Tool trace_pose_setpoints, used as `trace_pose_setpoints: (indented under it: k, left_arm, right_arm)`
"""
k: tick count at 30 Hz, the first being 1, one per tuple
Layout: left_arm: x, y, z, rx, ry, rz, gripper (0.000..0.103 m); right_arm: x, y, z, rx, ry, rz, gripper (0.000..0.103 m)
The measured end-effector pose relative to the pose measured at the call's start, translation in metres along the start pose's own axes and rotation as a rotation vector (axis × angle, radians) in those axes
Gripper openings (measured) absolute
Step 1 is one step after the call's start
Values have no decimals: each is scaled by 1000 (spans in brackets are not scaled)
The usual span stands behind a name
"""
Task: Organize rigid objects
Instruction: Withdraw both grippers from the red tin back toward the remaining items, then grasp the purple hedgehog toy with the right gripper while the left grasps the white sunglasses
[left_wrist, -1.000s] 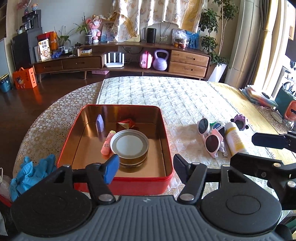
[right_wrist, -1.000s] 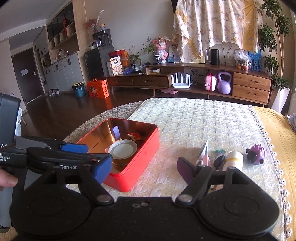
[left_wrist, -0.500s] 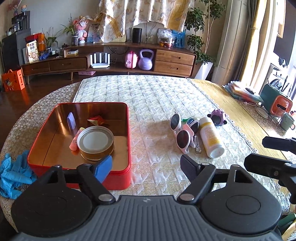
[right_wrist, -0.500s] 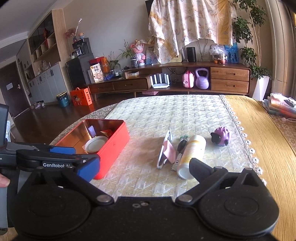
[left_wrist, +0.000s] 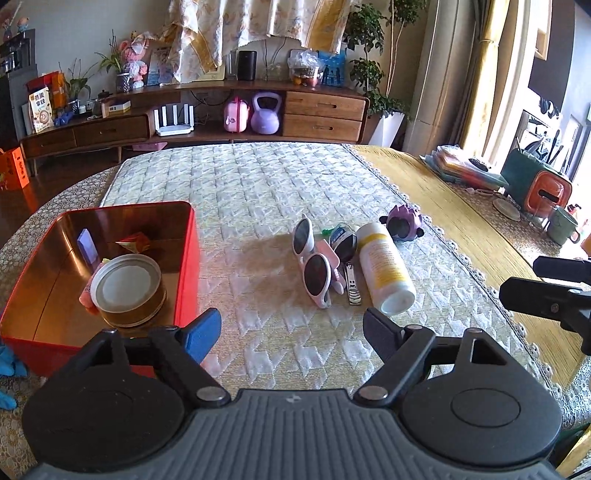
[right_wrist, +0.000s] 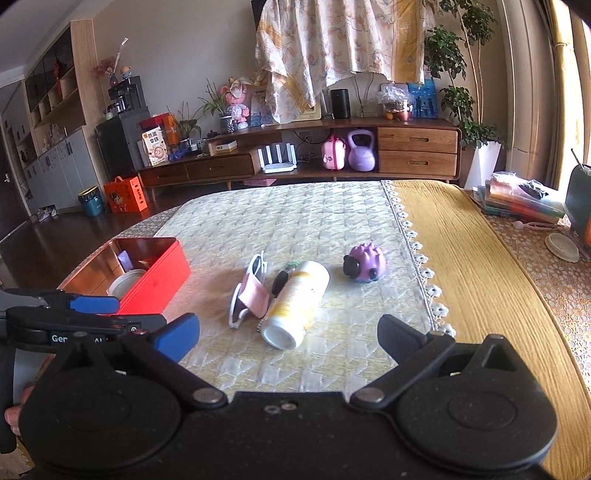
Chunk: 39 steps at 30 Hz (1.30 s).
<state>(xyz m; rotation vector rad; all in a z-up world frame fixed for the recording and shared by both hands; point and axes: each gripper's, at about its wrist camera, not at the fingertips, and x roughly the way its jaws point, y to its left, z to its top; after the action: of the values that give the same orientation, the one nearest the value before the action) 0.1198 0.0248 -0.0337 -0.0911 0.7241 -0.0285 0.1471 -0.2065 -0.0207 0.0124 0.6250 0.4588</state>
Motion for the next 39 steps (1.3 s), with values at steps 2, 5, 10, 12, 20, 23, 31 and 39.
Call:
trace_pose_setpoints:
  k: [2,5,10,12,20,23,31,39]
  left_arm:
    - [7,-5,1,3,2,0,84]
    - [18,-10,2,10,5,-1,84]
    - [42,-16,2,32,26,28,84]
    - [51,-18,2,38,35,40,84]
    - [84,-24,-1,86,58,80,84]
    - [92,-26,-2,98,58,91,84]
    - [108,-25,-1,119,50,111,84]
    - [117,-25,0,147,14,107,84]
  right_arm:
    - [3,-7,0,5,3,-12,103]
    - [9,-21,2,18,13,-24,103]
    - [20,-33,1,31,32,-38,103]
    - [26,-38,2,29,41,-44,103]
    - [56,-52,13,12,66,-73,103]
    - [69,-59,20,17,73,-87,103]
    - [109,-69,44,36,73,-112,102]
    - [140,-76,53,44,91,-122,100]
